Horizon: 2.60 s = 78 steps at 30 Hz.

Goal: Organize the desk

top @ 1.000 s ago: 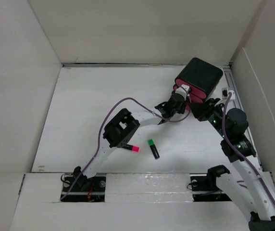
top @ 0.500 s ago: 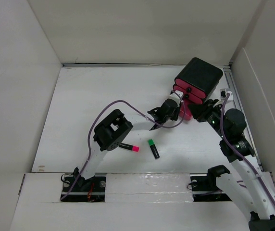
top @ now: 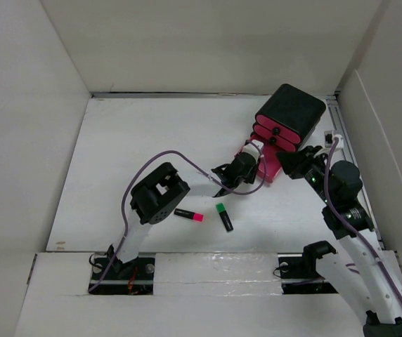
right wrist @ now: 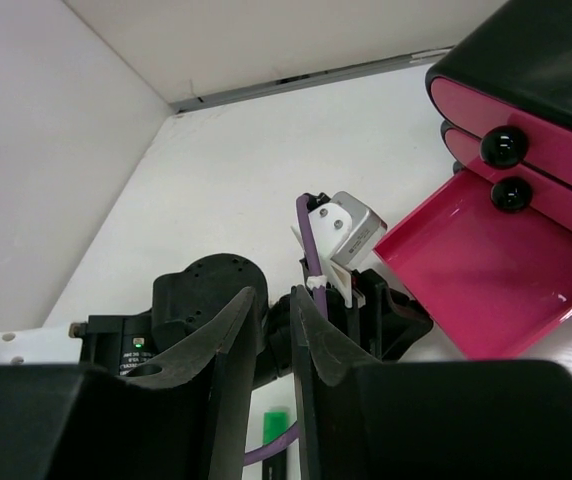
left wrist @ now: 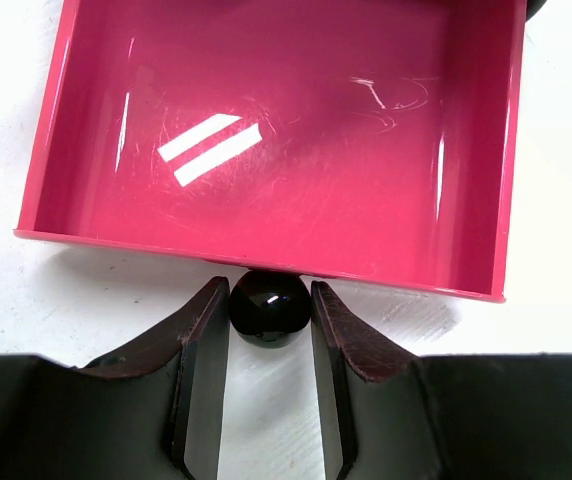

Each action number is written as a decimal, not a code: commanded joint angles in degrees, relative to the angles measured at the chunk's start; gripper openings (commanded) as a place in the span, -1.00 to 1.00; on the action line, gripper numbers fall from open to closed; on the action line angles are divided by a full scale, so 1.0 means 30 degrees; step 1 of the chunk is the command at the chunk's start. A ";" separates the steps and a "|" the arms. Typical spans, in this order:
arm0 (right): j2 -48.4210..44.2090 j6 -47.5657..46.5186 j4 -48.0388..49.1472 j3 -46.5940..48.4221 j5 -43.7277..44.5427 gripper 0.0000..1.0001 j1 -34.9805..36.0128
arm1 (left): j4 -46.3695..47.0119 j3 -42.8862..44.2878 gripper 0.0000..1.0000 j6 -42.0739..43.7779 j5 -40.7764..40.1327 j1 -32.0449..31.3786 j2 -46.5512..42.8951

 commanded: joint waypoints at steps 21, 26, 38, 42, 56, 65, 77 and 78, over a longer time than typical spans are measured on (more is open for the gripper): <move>0.0209 -0.1038 -0.0630 -0.2599 -0.0650 -0.81 0.0177 | -0.0002 -0.2683 0.35 -0.0960 -0.2977 0.0140 -0.6830; 0.1732 -0.0834 0.0101 -0.3185 -0.1792 -1.00 0.0556 | 0.1262 -0.6054 -0.58 -0.2159 -0.3536 0.0345 -1.0352; 1.0343 -0.0836 -0.1157 -0.0814 0.3300 0.07 0.9928 | -0.0231 -1.1418 -0.51 -0.4300 -0.4586 0.1048 -1.6711; 1.2687 0.0336 -0.0776 -0.0813 0.5497 0.19 1.1981 | -0.0524 -1.2296 -0.48 -0.4242 -0.5086 0.1048 -1.8613; 1.6267 0.1334 -0.0484 0.0828 0.8283 0.24 1.4325 | -0.2457 -1.3850 -0.34 -0.4914 -0.6024 0.1048 -2.1663; 1.6323 0.1423 -0.0512 0.1002 0.9015 -0.03 1.4504 | -0.5414 -1.4466 -0.04 -0.6642 -0.6699 0.1048 -2.2545; 1.2582 -0.0037 -0.0220 0.2260 1.0775 -0.68 1.1581 | -0.8024 -1.5990 0.32 -0.9895 -0.4797 0.1048 -2.3423; 1.2430 -0.0274 -0.0219 0.2814 1.0687 -0.67 1.0211 | -0.8025 -1.5874 0.35 -1.0012 -0.4562 0.1048 -2.3424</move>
